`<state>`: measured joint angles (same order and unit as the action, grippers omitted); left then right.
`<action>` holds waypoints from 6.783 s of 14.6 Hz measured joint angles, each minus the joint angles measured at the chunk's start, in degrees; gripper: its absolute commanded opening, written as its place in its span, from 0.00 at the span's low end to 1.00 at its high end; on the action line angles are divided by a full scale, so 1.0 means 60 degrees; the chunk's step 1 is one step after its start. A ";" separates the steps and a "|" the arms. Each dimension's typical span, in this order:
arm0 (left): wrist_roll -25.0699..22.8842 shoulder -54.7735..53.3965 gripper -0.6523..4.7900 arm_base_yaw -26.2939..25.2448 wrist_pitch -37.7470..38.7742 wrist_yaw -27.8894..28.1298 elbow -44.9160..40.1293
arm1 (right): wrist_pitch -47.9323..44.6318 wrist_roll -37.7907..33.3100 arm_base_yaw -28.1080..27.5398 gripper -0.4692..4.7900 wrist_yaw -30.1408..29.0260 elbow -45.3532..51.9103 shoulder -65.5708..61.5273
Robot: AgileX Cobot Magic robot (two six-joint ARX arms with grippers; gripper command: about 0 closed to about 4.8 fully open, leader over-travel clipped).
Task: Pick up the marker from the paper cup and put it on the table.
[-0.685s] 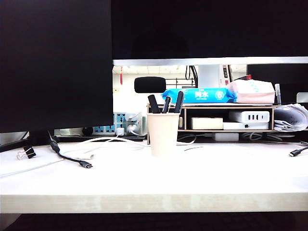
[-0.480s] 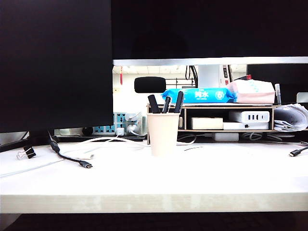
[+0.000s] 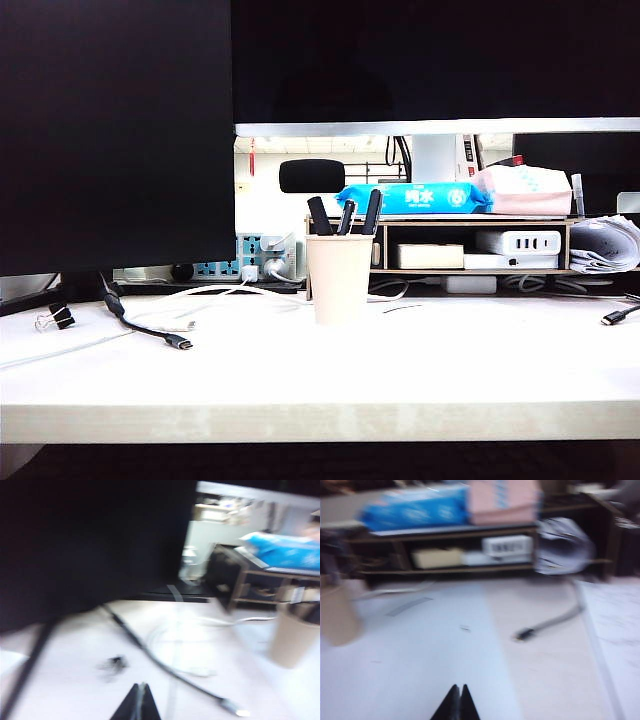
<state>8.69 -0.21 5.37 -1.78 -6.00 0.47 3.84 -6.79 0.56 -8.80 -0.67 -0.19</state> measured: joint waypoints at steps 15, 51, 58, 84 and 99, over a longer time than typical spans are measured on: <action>0.3442 0.0000 0.11 0.0000 -0.0583 -0.2182 0.0015 | -0.0160 -0.1461 0.0004 0.08 -0.0823 -0.0390 -0.0004; 0.0204 -1.1679 0.11 0.1927 -0.0182 -0.3504 0.7581 | -0.1971 -0.0459 0.4033 0.08 -0.2561 -0.8506 -1.3209; -0.0415 -1.4284 0.11 0.2262 -0.0164 -0.3920 0.9085 | -0.1770 -0.0120 0.4153 0.08 -0.2575 -0.8572 -1.3526; -0.0645 -1.5001 0.11 0.2277 0.0117 -0.4932 0.9898 | 0.2193 0.3774 0.5508 0.49 -0.0033 -1.1941 -1.5766; -0.0630 -1.5001 0.11 0.2277 0.0051 -0.4972 0.9898 | 0.1209 0.3945 0.5574 0.56 0.0204 -1.1938 -1.6149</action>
<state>4.91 -90.21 19.03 -1.48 -35.83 59.86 11.09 16.88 34.00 -7.57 -72.29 -97.08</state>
